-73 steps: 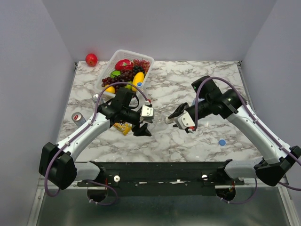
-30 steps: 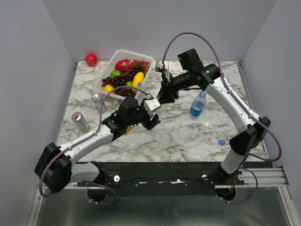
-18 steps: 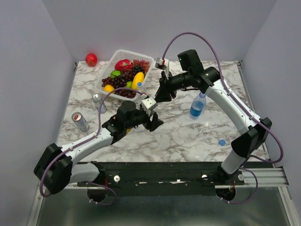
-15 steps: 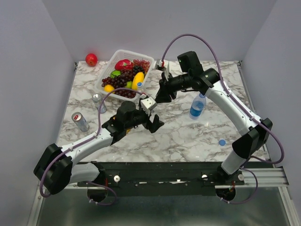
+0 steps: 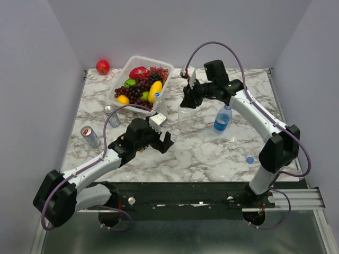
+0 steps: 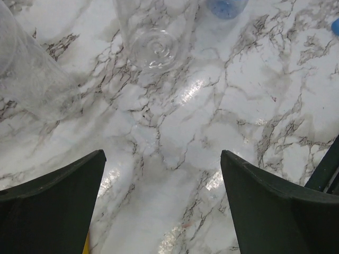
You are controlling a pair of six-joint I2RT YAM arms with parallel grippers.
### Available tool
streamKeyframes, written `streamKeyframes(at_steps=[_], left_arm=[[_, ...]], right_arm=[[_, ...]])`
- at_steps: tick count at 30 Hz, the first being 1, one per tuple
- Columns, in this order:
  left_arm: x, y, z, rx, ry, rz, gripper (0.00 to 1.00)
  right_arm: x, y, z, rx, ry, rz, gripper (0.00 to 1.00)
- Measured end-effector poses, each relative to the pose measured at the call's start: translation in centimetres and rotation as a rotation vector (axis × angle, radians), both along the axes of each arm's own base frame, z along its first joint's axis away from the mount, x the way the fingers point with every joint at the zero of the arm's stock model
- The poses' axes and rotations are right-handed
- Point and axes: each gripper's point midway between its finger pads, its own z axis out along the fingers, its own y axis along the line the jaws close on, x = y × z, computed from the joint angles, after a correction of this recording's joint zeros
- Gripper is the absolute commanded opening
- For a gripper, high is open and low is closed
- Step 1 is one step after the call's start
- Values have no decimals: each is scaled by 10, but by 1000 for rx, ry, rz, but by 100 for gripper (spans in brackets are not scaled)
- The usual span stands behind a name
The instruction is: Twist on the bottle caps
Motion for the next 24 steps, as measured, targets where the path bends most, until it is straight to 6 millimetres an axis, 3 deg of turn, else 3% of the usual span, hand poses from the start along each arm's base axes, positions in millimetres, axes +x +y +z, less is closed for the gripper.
streamKeyframes(at_steps=[12,24], left_arm=[[-5,-1,-13,13,50,-17,99],[-4,0,-16,15,63,-16,99]], right_arm=[[44,11,-51,0,-73,39,7],[51,12,-58,5,-86,31,27]])
